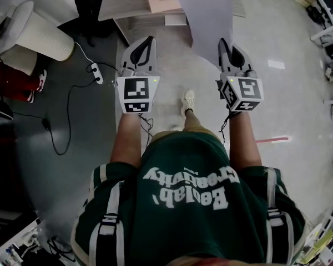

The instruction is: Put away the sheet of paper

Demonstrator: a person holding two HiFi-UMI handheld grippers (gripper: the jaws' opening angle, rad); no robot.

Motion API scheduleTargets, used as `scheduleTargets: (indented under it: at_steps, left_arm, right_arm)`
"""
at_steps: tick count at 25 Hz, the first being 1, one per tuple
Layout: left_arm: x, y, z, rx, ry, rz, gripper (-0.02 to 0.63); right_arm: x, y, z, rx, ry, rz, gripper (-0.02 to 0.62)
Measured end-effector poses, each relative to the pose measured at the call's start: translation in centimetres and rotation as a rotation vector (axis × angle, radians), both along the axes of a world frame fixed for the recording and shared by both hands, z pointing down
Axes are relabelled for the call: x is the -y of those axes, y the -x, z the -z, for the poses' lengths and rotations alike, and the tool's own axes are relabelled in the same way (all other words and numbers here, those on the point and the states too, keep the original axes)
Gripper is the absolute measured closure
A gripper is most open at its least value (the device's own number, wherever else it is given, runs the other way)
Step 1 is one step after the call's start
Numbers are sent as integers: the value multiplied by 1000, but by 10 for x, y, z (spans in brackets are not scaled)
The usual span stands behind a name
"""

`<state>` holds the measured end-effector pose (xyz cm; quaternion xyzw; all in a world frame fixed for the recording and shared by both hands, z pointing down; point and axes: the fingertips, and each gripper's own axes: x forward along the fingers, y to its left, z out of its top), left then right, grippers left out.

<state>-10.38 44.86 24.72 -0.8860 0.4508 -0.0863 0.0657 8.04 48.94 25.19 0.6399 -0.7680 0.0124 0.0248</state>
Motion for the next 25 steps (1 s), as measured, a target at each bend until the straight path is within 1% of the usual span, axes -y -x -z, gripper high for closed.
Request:
scheduleTargets:
  at_steps: [6,14,19,22,25]
  left_arm:
    - [61,-27,0,7,-3,15,591]
    - [136,-84,8,13,0,28,590]
    - [180,-103,9,35,-6,53,591]
    - [201,-115,7,42,0,63,591]
    - [213,-127,6,50,6,61,591]
  right_arm:
    - [64,-26,-2,12,-6,15,563]
    - [147,-77,2,19,1,48,563]
    - [199,-96,2,33,-8,72,563]
    - [223,-111,2,52,-11,74,563]
    - [235,-123,-2,67,-7,71,563]
